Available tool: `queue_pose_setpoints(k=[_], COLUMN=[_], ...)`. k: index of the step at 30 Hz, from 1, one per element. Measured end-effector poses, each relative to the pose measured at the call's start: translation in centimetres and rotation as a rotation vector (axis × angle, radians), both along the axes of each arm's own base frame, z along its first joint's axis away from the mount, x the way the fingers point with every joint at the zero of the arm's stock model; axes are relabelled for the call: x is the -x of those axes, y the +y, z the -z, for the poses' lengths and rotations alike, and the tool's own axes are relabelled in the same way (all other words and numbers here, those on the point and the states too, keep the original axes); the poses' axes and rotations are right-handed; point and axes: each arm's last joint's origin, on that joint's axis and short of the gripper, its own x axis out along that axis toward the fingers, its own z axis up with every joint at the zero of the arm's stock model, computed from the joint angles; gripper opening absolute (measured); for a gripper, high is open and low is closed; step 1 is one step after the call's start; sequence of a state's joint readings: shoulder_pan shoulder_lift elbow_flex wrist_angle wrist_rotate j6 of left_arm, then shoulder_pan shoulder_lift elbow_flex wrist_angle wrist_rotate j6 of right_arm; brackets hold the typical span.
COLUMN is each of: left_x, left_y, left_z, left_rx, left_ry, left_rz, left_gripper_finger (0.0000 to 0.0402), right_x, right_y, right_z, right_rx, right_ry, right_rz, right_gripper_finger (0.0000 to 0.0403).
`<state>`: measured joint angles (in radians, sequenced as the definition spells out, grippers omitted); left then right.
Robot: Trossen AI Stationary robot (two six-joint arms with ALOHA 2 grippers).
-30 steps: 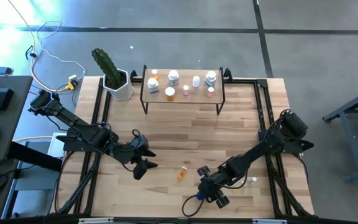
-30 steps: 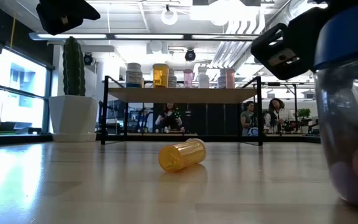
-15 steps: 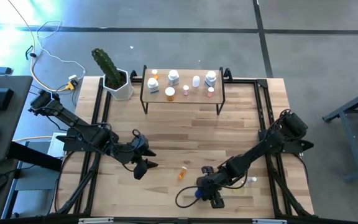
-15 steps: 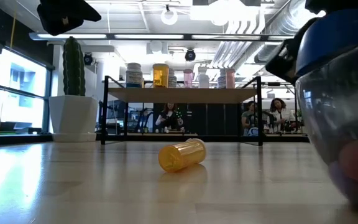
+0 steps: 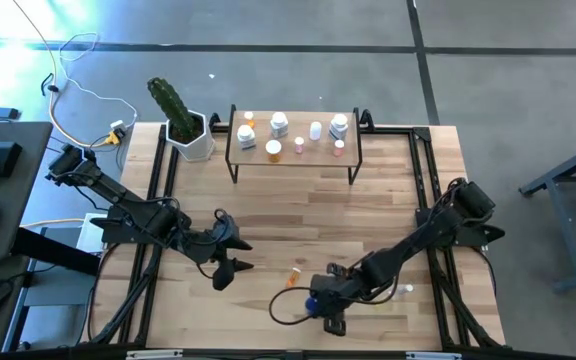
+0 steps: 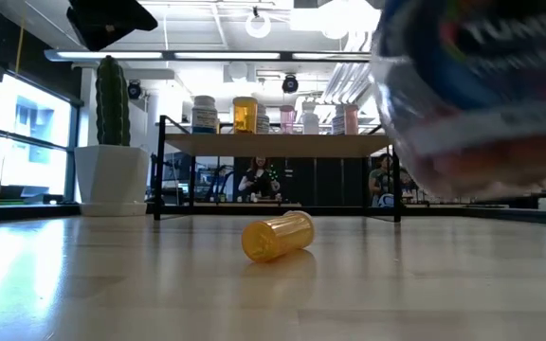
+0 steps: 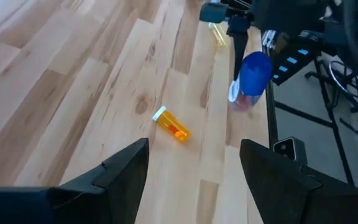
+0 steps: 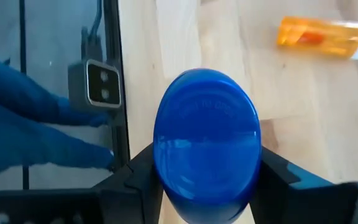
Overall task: Pick and place medicine bottles onto shelf by color
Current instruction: Put the blue pill bottle on the shelf
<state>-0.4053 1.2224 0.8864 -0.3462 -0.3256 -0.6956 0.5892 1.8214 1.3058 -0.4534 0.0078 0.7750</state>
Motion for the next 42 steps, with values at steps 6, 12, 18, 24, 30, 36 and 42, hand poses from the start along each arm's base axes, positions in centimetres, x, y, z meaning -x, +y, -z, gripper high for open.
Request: queue_pose_setpoints(k=[6, 12, 18, 24, 30, 36, 42], left_x=[-0.1, -0.4, -0.8, -1.1, -1.1, -0.3, 0.6], left_y=[0.7, 1.7, 2.9, 4.3, 6.3, 8.8, 11.4], left_z=[-0.3, -0.3, -0.3, -0.3, -0.8, -2.0, -2.9], left_rx=[-0.046, -0.103, -0.156, -0.211, -0.240, -0.287, -0.339], left_ry=[-0.017, -0.012, -0.006, 0.004, -0.003, -0.036, -0.048], left_rz=[0.008, 0.022, 0.012, -0.003, -0.062, -0.134, -0.211], left_gripper_finger=[0.0241, 0.0241, 0.0241, 0.0241, 0.0241, 0.0241, 0.0241], right_x=[-1.0, -2.0, -3.3, -4.7, -5.3, -5.5, -5.1], right_y=[0.1, -1.1, -3.8, -7.5, -12.3, -17.7, -24.2], right_z=[-3.0, -5.9, -8.5, -11.2, -13.7, -16.4, -19.9], right_rx=[0.055, 0.161, 0.257, 0.327, 0.404, 0.473, 0.591], right_ry=[-0.081, -0.134, -0.156, -0.173, -0.133, -0.129, -0.187], right_rz=[0.081, 0.169, 0.197, 0.249, 0.330, 0.376, 0.383], right_gripper_finger=[0.0157, 0.0157, 0.0157, 0.0161, 0.0163, 0.0163, 0.0164])
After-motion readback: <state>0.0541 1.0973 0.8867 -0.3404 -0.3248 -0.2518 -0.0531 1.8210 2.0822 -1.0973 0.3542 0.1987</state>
